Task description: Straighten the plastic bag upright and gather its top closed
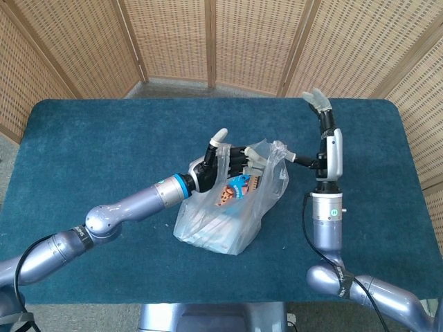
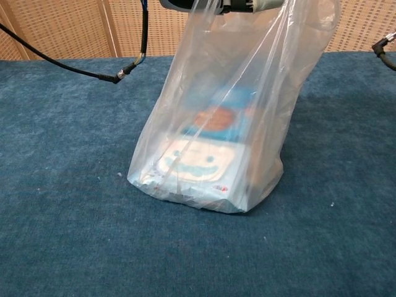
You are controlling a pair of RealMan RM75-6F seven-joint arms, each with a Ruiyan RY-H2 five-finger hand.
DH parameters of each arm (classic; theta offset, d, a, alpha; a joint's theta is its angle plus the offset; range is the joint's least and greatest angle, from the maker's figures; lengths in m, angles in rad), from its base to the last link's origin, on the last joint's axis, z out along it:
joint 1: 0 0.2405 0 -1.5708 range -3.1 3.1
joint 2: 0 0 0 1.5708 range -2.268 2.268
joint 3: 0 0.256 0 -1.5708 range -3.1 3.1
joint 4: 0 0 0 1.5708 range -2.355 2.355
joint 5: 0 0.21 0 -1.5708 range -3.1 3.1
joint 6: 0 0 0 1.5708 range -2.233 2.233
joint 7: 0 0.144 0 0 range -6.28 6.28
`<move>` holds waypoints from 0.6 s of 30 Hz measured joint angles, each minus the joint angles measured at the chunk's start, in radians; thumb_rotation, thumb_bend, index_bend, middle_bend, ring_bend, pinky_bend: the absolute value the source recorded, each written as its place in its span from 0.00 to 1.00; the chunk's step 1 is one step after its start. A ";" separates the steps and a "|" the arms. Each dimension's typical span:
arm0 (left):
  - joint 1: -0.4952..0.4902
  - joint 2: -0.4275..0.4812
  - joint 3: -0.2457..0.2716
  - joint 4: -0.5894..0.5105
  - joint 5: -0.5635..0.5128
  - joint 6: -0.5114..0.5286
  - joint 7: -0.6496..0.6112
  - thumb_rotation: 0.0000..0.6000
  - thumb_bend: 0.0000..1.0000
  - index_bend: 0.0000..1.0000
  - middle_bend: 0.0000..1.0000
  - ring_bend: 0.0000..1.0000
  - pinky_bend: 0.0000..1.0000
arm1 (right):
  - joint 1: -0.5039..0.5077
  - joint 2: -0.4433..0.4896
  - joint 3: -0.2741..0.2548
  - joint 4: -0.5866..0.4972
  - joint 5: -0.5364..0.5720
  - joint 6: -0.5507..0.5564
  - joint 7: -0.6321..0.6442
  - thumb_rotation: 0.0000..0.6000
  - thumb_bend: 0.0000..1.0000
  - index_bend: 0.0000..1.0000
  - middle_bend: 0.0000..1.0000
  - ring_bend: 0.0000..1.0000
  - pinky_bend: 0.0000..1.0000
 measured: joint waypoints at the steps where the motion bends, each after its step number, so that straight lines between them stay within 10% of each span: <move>1: -0.006 -0.001 0.003 0.002 0.001 0.002 -0.003 0.00 0.13 0.40 0.32 0.20 0.19 | 0.001 -0.002 -0.002 0.001 -0.002 0.001 -0.001 1.00 0.02 0.12 0.20 0.12 0.09; 18: -0.101 0.000 0.054 0.029 0.033 -0.006 -0.033 0.00 0.13 0.37 0.30 0.17 0.17 | 0.029 -0.029 -0.020 0.031 -0.017 -0.001 -0.032 1.00 0.02 0.13 0.20 0.12 0.09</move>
